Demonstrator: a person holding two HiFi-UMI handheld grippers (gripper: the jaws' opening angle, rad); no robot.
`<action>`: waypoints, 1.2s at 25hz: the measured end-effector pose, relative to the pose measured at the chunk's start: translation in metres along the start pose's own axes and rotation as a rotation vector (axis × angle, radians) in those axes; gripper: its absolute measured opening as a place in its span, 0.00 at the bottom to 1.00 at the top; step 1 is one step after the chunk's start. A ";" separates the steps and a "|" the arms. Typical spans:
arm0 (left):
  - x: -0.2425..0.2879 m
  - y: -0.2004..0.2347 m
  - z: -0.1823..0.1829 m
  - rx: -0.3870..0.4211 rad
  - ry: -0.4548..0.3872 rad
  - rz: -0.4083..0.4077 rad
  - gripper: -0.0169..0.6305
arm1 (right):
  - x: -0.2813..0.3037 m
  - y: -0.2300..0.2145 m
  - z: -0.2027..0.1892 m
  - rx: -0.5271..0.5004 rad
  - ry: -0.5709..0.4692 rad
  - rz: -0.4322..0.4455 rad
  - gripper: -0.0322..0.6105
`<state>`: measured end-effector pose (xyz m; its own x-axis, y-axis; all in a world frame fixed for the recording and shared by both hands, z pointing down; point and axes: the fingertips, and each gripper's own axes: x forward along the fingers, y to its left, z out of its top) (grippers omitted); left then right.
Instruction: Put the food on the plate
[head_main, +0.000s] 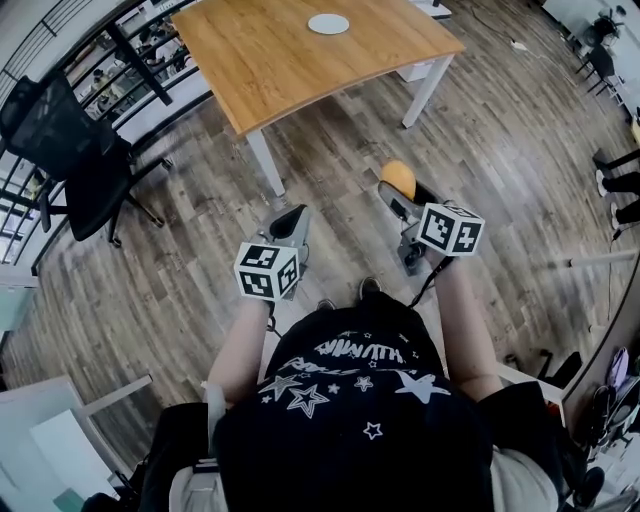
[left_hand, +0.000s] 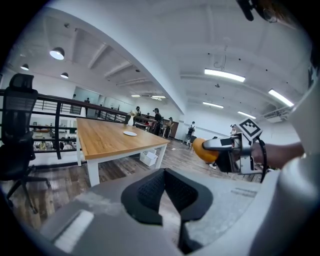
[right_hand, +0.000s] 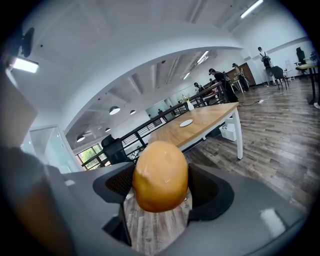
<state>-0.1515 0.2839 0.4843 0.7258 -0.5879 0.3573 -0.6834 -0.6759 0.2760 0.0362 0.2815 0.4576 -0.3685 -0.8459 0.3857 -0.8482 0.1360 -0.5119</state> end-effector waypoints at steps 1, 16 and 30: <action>-0.003 0.004 -0.001 0.002 0.004 0.000 0.03 | 0.000 0.002 -0.002 0.004 -0.002 -0.004 0.58; 0.025 0.066 0.024 0.002 -0.003 0.051 0.03 | 0.082 -0.011 0.033 0.005 0.021 0.024 0.58; 0.128 0.104 0.070 -0.039 0.007 0.155 0.03 | 0.178 -0.074 0.125 -0.019 0.087 0.117 0.58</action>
<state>-0.1244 0.1075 0.4960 0.6108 -0.6807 0.4044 -0.7898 -0.5596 0.2510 0.0812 0.0566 0.4681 -0.4963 -0.7757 0.3898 -0.8043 0.2418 -0.5428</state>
